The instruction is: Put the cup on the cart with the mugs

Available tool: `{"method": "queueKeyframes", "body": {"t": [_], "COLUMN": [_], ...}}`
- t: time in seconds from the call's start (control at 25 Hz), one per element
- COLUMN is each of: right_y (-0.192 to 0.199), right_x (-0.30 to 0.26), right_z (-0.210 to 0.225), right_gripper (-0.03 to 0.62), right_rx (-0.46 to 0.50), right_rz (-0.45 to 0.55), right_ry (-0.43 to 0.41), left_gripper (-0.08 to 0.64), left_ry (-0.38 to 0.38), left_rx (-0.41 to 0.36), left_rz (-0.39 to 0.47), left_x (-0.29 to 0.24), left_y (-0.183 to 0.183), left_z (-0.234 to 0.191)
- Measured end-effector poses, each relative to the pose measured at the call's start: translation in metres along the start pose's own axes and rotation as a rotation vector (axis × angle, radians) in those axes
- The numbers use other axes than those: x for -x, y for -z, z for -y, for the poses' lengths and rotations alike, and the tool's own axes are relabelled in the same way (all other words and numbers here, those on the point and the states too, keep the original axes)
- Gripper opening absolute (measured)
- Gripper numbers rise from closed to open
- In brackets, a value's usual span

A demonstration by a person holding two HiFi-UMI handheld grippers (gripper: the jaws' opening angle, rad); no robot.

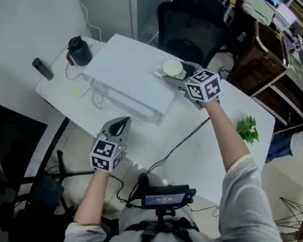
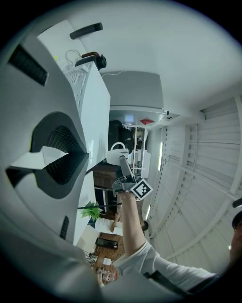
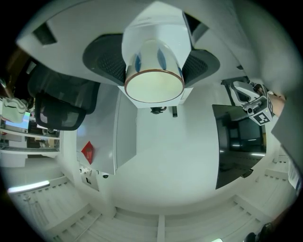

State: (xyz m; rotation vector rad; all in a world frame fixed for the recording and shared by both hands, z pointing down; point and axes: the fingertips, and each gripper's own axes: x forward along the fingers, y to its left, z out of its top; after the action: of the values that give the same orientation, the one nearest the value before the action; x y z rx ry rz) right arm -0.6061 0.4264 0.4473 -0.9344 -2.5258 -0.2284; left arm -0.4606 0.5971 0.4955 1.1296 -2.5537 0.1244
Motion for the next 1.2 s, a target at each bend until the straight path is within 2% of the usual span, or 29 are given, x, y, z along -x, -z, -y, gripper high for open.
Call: {"method": "queueKeyframes", "body": {"t": [0.28, 0.68, 1.0, 1.2], "right_y": [0.012, 0.070, 0.141, 0.190], "right_x": [0.058, 0.166, 0.294, 0.389], "right_z": [-0.009, -0.024, -0.044, -0.063], "right_gripper": [0.377, 0.376, 0.376, 0.376], "right_rx": [-0.028, -0.139, -0.246, -0.299], "right_rz": [0.054, 0.085, 0.130, 0.158], "right_ry": [0.079, 0.277, 0.465, 0.566], "left_gripper": [0.000, 0.000, 0.000, 0.000], "left_ry": [0.092, 0.291, 0.453, 0.540], "left_rx": [-0.031, -0.089, -0.168, -0.217], "left_rz": [0.011, 0.002, -0.019, -0.012], "left_x": [-0.017, -0.043, -0.061, -0.063], "left_y": [-0.010, -0.012, -0.010, -0.011], "left_z": [0.023, 0.084, 0.186, 0.281]}}
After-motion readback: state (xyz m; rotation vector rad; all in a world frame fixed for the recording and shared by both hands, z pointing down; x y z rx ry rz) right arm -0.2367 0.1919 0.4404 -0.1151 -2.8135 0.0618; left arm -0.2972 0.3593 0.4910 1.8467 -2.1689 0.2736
